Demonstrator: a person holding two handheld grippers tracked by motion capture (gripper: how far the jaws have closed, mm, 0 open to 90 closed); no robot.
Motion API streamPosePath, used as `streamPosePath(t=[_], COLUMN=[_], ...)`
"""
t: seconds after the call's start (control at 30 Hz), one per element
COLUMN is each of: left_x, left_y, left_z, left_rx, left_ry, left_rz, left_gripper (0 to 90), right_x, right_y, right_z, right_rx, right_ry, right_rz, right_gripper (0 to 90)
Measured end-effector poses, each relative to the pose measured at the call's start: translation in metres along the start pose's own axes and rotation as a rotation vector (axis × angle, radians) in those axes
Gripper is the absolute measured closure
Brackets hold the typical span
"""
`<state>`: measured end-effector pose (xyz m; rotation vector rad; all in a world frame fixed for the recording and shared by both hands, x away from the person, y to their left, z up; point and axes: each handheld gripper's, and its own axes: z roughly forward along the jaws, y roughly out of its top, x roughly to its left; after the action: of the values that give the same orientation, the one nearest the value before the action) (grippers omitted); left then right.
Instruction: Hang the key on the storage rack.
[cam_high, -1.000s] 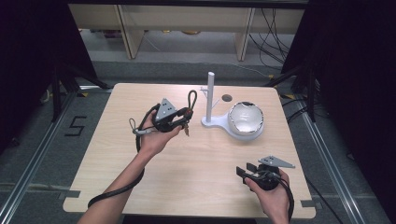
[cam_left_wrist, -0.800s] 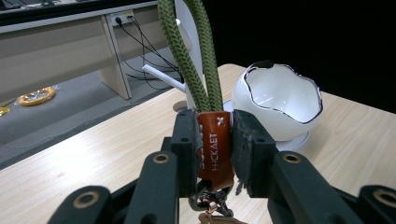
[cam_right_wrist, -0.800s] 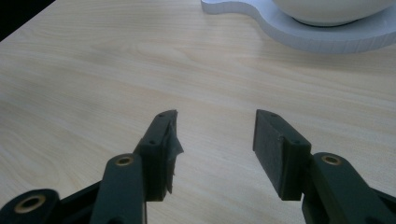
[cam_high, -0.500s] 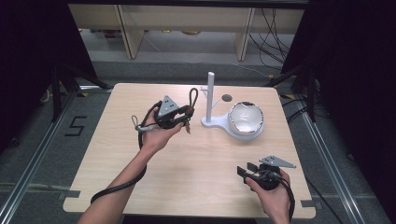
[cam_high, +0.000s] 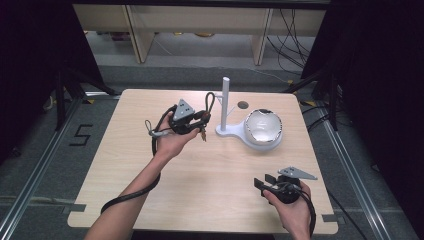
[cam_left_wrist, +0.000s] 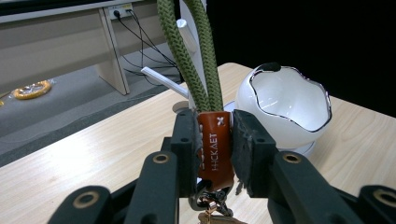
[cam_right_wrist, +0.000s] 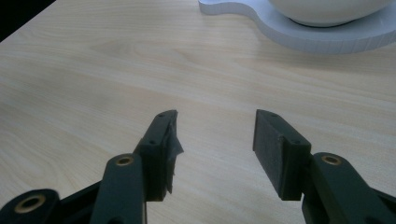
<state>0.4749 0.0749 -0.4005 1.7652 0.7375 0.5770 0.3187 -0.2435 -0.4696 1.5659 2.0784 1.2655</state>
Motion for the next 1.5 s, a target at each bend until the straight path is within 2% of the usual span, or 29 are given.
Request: streamPosePath(t=[0.27, 0.3, 0.47, 0.5, 0.6, 0.67, 0.7, 0.77, 0.97, 1.13, 1.17, 1.23, 1.27, 1.3, 1.33, 1.4, 1.43, 1.5], left_x=[0.003, 0.003, 0.003, 0.004, 0.005, 0.005, 0.005, 0.005, 0.003, 0.003, 0.002, 0.002, 0.003, 0.003, 0.003, 0.003, 0.003, 0.003], left_y=[0.000, 0.000, 0.000, 0.001, 0.000, 0.000, 0.000, -0.001, -0.003, -0.004, -0.004, -0.004, -0.005, -0.006, -0.006, -0.007, -0.007, -0.007], left_z=[0.009, 0.010, 0.014, 0.016, 0.019, 0.021, 0.022, 0.024, 0.031, 0.036, 0.037, 0.038, 0.039, 0.040, 0.041, 0.043, 0.044, 0.045], left_rx=[0.007, 0.011, 0.023, 0.025, 0.028, 0.027, 0.030, 0.036, 0.047, 0.054, 0.054, 0.056, 0.057, 0.057, 0.058, 0.056, 0.056, 0.058], left_ry=[-0.004, -0.007, -0.012, -0.014, -0.013, -0.014, -0.013, -0.012, -0.007, -0.004, -0.003, 0.000, 0.005, 0.006, 0.008, 0.015, 0.015, 0.024], left_rz=[-0.022, -0.032, -0.058, -0.064, -0.073, -0.077, -0.083, -0.090, -0.098, -0.089, -0.088, -0.086, -0.086, -0.085, -0.083, -0.080, -0.080, -0.080], left_gripper=[70.6, 70.5, 70.5, 70.5, 70.5, 70.4, 70.4, 70.4, 70.1, 69.7, 69.6, 69.5, 69.2, 69.0, 68.8, 68.3, 68.0, 67.2], right_x=[-0.001, -0.001, -0.001, -0.003, -0.001, -0.001, -0.005, -0.005, -0.005, -0.005, -0.002, -0.002, -0.005, -0.005, -0.002, -0.002, -0.005, -0.005], right_y=[0.000, 0.000, 0.000, 0.000, 0.000, 0.000, 0.000, 0.000, 0.000, 0.000, -0.001, -0.001, 0.000, 0.000, -0.001, -0.001, 0.000, -0.001], right_z=[0.000, 0.000, -0.001, 0.001, 0.000, -0.001, -0.001, -0.001, -0.001, -0.002, -0.001, -0.001, -0.001, -0.001, -0.001, -0.002, -0.001, -0.001], right_rx=[-0.001, 0.009, 0.013, -0.001, -0.002, 0.002, -0.009, -0.007, -0.007, -0.006, -0.007, -0.007, -0.010, -0.010, 0.001, 0.014, 0.000, 0.002], right_ry=[0.000, -0.017, -0.016, -0.033, -0.004, -0.012, -0.019, -0.017, -0.013, -0.013, 0.000, 0.001, -0.016, -0.015, -0.002, -0.016, -0.020, -0.021], right_rz=[0.000, -0.005, -0.001, -0.025, 0.002, 0.003, -0.041, -0.038, -0.036, -0.038, 0.004, 0.005, -0.038, -0.039, 0.004, -0.003, -0.045, -0.043], right_gripper=[50.6, 50.6, 50.6, 50.5, 50.5, 50.6, 50.6, 50.6, 50.5, 50.6, 50.6, 50.6, 50.5, 50.5, 50.5, 50.6, 50.5, 50.5])
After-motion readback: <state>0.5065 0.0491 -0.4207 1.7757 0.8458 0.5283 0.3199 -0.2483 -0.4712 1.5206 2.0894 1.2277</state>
